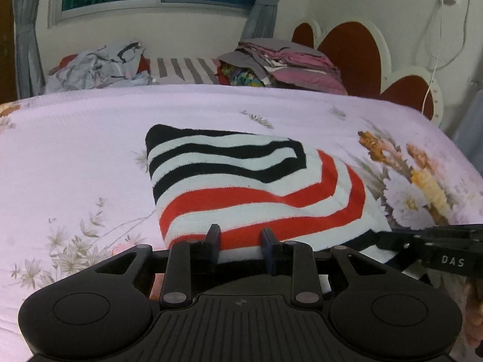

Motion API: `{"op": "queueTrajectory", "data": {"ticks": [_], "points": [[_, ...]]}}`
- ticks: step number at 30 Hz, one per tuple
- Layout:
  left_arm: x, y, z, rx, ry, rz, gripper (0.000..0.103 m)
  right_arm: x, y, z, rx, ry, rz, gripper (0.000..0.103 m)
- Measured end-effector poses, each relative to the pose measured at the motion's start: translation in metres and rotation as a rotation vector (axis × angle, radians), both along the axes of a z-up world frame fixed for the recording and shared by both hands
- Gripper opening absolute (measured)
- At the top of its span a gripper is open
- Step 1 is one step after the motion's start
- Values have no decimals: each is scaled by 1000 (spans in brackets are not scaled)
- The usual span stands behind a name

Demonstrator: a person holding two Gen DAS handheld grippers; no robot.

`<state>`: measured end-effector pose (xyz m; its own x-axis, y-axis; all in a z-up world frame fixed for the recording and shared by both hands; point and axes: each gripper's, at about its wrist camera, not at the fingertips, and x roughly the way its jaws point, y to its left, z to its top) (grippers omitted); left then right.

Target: Fold small clothes

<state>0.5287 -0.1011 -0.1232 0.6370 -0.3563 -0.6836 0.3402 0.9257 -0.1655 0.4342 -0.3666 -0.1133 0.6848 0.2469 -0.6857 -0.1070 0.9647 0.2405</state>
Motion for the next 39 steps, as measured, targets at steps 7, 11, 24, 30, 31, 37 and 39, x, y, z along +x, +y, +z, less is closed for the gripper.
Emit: {"op": "queueTrajectory", "data": {"ticks": [7, 11, 24, 30, 31, 37, 39], "points": [[19, 19, 18, -104, -33, 33, 30, 38, -33, 24, 139, -40, -71, 44], [41, 15, 8, -78, -8, 24, 30, 89, -48, 4, 274, 71, -108, 40], [46, -21, -11, -25, 57, -46, 29, 101, -30, -5, 43, 50, -57, 10], [-10, 27, 27, -155, -33, -8, 30, 37, -13, 48, 16, -83, -1, 19], [-22, 39, 28, -157, -39, 22, 30, 25, -8, 51, 7, -79, 30, 19], [-70, 71, 4, -129, 42, 56, 29, -31, 39, 51, -103, -49, 236, 18], [-70, 68, -9, -129, 102, 66, 29, -36, 48, 39, -155, -5, 255, 15]]}}
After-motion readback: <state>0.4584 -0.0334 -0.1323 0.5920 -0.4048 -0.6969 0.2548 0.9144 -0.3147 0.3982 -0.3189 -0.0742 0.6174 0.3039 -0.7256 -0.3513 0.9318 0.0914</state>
